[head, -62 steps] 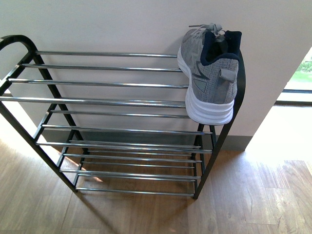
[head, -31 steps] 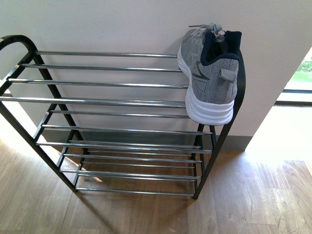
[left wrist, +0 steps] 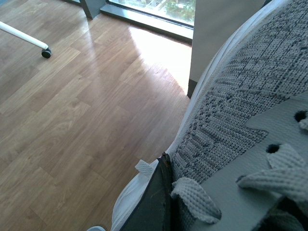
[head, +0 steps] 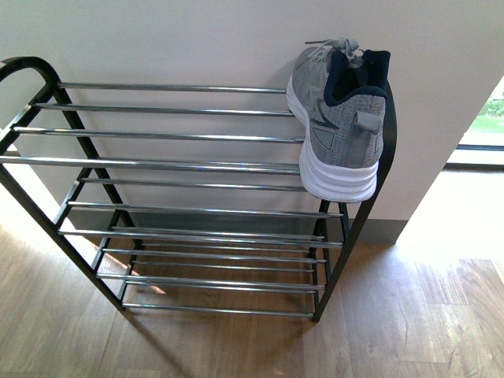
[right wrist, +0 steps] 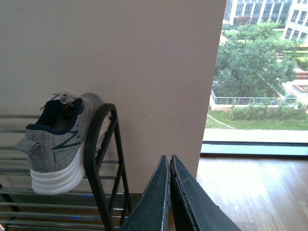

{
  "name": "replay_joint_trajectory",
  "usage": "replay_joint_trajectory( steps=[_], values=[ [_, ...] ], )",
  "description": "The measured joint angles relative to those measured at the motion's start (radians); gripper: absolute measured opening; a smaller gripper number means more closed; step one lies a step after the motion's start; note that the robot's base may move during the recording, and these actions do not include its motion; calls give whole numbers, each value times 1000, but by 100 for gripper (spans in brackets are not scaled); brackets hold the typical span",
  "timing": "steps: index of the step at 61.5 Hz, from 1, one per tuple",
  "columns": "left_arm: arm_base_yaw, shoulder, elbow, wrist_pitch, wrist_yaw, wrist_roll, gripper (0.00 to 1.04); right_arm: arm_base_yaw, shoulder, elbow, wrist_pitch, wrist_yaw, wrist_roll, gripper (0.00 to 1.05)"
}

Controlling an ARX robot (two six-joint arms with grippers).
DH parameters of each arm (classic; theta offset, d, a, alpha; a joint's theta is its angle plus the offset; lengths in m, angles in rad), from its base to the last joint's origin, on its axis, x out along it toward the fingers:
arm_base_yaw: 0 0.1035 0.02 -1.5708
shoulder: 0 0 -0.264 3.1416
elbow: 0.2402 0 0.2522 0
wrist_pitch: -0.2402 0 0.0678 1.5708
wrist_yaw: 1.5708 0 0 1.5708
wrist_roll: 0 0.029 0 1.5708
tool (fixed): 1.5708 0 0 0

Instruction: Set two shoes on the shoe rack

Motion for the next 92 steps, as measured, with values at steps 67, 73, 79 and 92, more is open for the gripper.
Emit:
replay_joint_trajectory(
  steps=[67, 73, 79, 92],
  values=[
    [-187, 662, 286, 615, -18, -254, 2, 0, -80, 0, -52, 2, -2, 96],
    [-232, 873, 468, 583, 58, -327, 2, 0, -80, 0, -53, 2, -2, 96],
    [-269, 1048, 624, 502, 104, -389, 2, 0, -80, 0, -53, 2, -2, 96],
    [-334, 1352, 982, 261, 153, -402, 2, 0, -80, 0, -53, 2, -2, 96]
  ],
)
